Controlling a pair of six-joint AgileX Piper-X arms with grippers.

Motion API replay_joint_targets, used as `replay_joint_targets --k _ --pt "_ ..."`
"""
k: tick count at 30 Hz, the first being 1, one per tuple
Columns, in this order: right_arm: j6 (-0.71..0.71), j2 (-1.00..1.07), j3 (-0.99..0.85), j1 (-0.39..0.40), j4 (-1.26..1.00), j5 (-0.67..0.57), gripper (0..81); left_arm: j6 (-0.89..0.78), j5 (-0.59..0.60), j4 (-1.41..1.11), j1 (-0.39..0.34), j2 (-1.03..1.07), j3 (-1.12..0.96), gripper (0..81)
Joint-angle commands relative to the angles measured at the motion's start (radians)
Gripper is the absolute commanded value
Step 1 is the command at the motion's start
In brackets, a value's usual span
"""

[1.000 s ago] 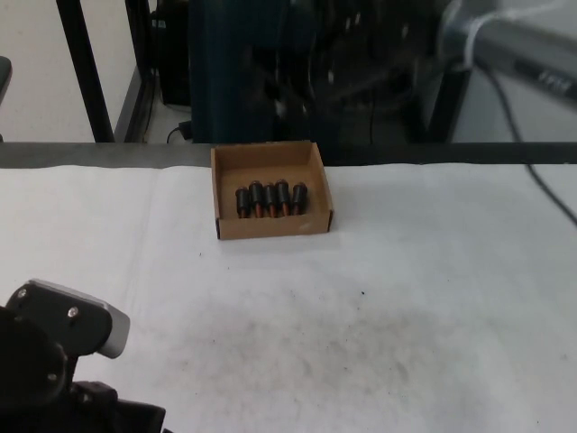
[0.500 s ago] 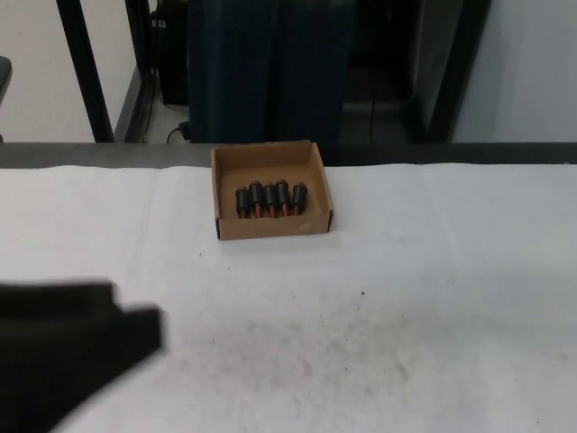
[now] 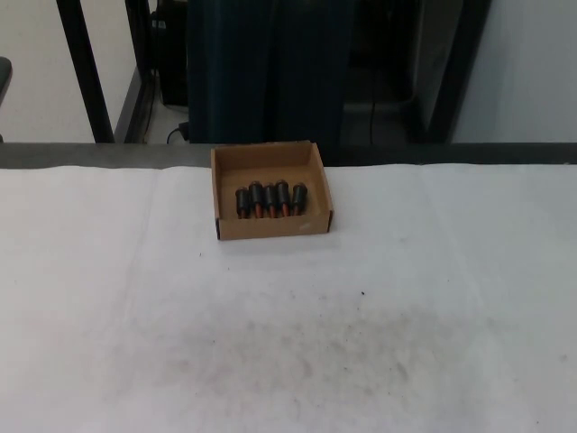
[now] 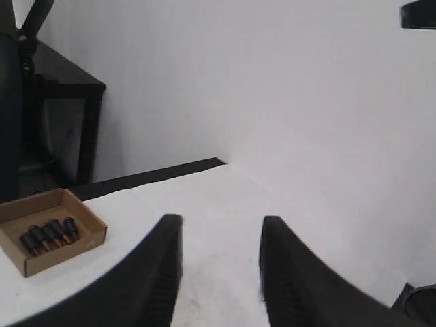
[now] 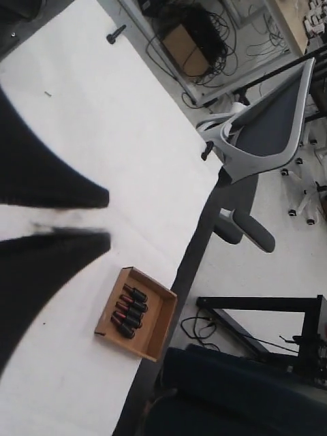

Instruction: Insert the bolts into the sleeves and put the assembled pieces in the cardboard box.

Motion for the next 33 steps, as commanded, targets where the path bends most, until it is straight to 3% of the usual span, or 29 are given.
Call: replay_joint_targets --k 1,7,13,20,27,30,33 --pt "0.0 -0.148 0.109 0.007 0.008 0.035 8.7 0.029 -0.06 0.1 -0.004 -0.007 -0.072 29.6" --pt "0.023 -0.37 0.308 0.007 0.002 0.035 5.0 0.083 -0.238 0.283 -0.004 -0.009 -0.187 20.8" --pt "-0.072 -0.529 0.563 0.007 -0.173 0.13 0.3 0.28 -0.447 0.336 -0.004 -0.008 -0.206 1.0" --pt "-0.163 -0.573 0.87 0.007 -0.433 0.358 0.2 0.206 -0.593 0.337 -0.004 -0.008 -0.108 0.9" --pt "-0.165 -0.564 1.202 0.002 -0.993 0.312 0.2 0.123 -0.649 0.118 -0.004 -0.008 0.1 0.9" --pt "-0.202 -0.565 1.335 -0.011 -1.154 0.285 0.2 0.214 -0.641 -0.096 -0.004 -0.014 0.214 0.9" --pt "-0.202 -0.565 1.431 -0.041 -1.238 0.186 0.2 0.389 -0.545 -0.304 -0.004 -0.014 0.334 0.9"
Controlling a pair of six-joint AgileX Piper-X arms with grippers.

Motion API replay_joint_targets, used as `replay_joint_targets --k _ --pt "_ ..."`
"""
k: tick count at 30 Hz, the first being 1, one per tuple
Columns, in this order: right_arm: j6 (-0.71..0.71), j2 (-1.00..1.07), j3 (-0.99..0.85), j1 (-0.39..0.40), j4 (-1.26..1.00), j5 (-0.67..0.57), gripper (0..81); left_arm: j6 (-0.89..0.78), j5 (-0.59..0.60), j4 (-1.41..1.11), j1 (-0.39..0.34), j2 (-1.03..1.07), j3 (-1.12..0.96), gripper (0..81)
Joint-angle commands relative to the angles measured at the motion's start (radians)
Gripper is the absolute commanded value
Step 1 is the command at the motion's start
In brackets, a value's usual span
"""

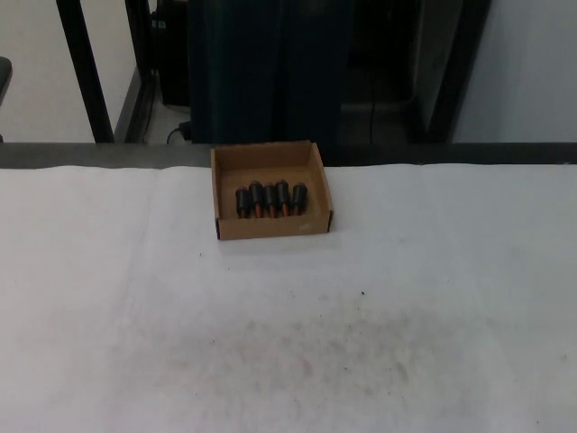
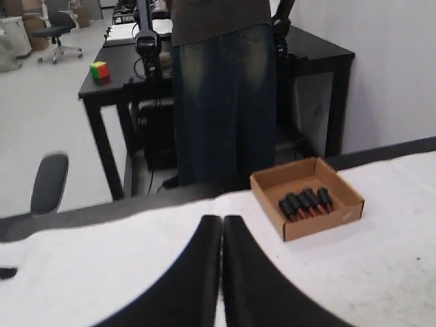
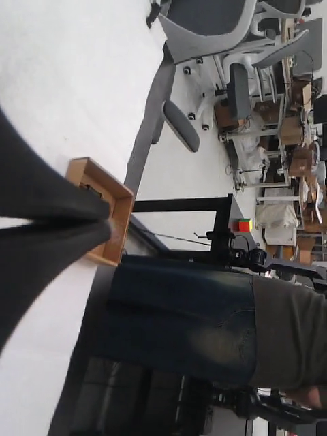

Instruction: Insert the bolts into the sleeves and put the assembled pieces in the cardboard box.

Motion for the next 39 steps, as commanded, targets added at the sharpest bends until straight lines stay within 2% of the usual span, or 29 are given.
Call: replay_joint_targets --k 1,4,10,15,20,23,25,27,29,32,35,39 --pt "-0.016 -0.006 0.07 -0.027 -0.103 -0.084 0.2 0.175 0.078 -0.221 -0.004 -0.013 0.102 0.9" --pt "-0.08 -0.006 0.122 -0.072 -0.13 -0.087 0.2 0.256 0.111 -0.369 -0.004 -0.01 0.205 0.9" --pt "-0.128 -0.006 0.232 -0.219 -0.256 -0.228 0.2 0.204 0.211 -0.568 0.028 -0.008 0.378 0.9" --pt "-0.122 0.012 0.312 -0.366 -0.382 -0.288 0.2 0.127 0.4 -0.688 0.141 -0.006 0.489 0.9" --pt "-0.107 0.09 0.381 -0.475 -0.529 -0.36 0.2 -0.02 0.516 -0.878 0.307 0.021 0.571 0.9" --pt "-0.036 0.143 0.398 -0.497 -0.606 -0.334 0.2 -0.132 0.498 -0.958 0.404 0.066 0.572 0.9" --pt "0.002 0.171 0.398 -0.499 -0.625 -0.322 0.2 -0.22 0.489 -0.99 0.448 0.089 0.572 0.9" --pt "0.003 0.195 0.398 -0.499 -0.643 -0.322 0.2 -0.241 0.492 -0.995 0.486 0.106 0.572 0.9" --pt "-0.056 0.224 0.398 -0.499 -0.649 -0.346 0.2 -0.241 0.516 -0.995 0.505 0.122 0.576 0.9" --pt "-0.16 0.289 0.398 -0.499 -0.656 -0.452 0.2 -0.201 0.614 -1.029 0.51 0.151 0.586 0.9" --pt "-0.169 0.367 0.398 -0.499 -0.73 -0.507 0.2 -0.196 0.651 -1.056 0.507 0.18 0.586 0.9" --pt "-0.138 0.474 0.398 -0.499 -0.918 -0.501 0.2 -0.154 0.641 -1.101 0.507 0.214 0.586 0.9"
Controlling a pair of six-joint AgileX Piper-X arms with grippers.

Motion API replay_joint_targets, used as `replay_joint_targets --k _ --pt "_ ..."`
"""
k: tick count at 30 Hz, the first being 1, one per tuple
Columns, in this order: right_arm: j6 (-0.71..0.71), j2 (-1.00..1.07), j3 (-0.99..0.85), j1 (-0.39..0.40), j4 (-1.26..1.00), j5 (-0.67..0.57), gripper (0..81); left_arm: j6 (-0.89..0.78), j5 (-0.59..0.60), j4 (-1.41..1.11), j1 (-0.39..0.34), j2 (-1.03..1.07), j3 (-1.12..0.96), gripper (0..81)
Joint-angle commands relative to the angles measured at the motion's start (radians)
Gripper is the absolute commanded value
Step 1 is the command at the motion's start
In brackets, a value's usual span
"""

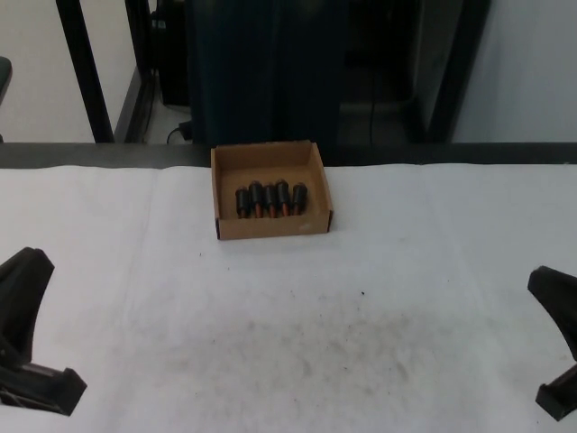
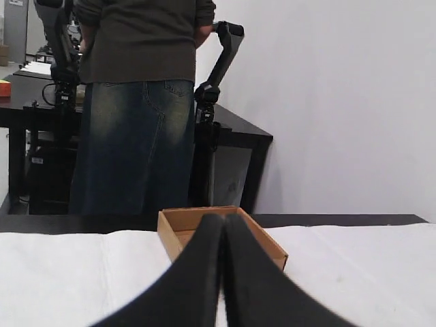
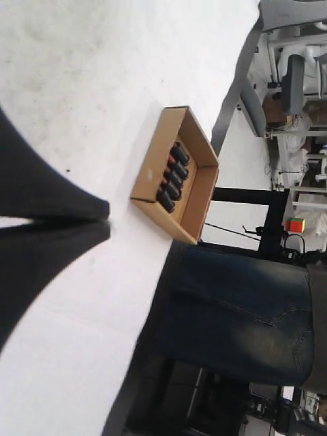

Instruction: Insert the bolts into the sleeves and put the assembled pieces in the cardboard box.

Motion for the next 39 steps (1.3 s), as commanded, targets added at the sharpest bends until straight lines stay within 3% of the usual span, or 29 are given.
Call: replay_joint_targets --k 1,6,9,12,15,19,29,39 --pt "0.03 0.069 -0.003 -0.005 -0.141 -0.003 0.2 0.038 0.008 -0.031 0.001 0.016 -0.009 0.9" --pt "0.134 0.162 0.005 -0.005 -0.236 -0.014 0.2 0.039 0.008 -0.031 0.001 0.044 -0.009 0.9" --pt "0.206 0.159 0.042 -0.005 -0.485 -0.008 0.2 0.039 0.008 -0.041 0.001 0.043 -0.009 0.9" --pt "0.196 0.159 0.052 -0.005 -0.649 0.056 0.2 0.039 0.008 -0.046 0.001 0.043 -0.009 0.9" --pt "0.188 0.159 0.052 -0.005 -0.67 -0.018 0.2 0.039 0.008 -0.044 0.001 0.043 -0.009 0.9" --pt "0.188 0.148 0.052 -0.008 -0.711 0.01 0.2 0.039 0.016 -0.044 0.001 0.043 -0.009 0.9" --pt "0.212 -0.056 0.052 -0.032 -0.447 0.01 0.2 0.039 0.015 -0.044 0.001 0.043 -0.009 0.9" --pt "0.207 -0.375 0.052 -0.032 0.191 0.056 0.2 0.039 0.015 -0.044 0.001 0.043 -0.009 0.9"
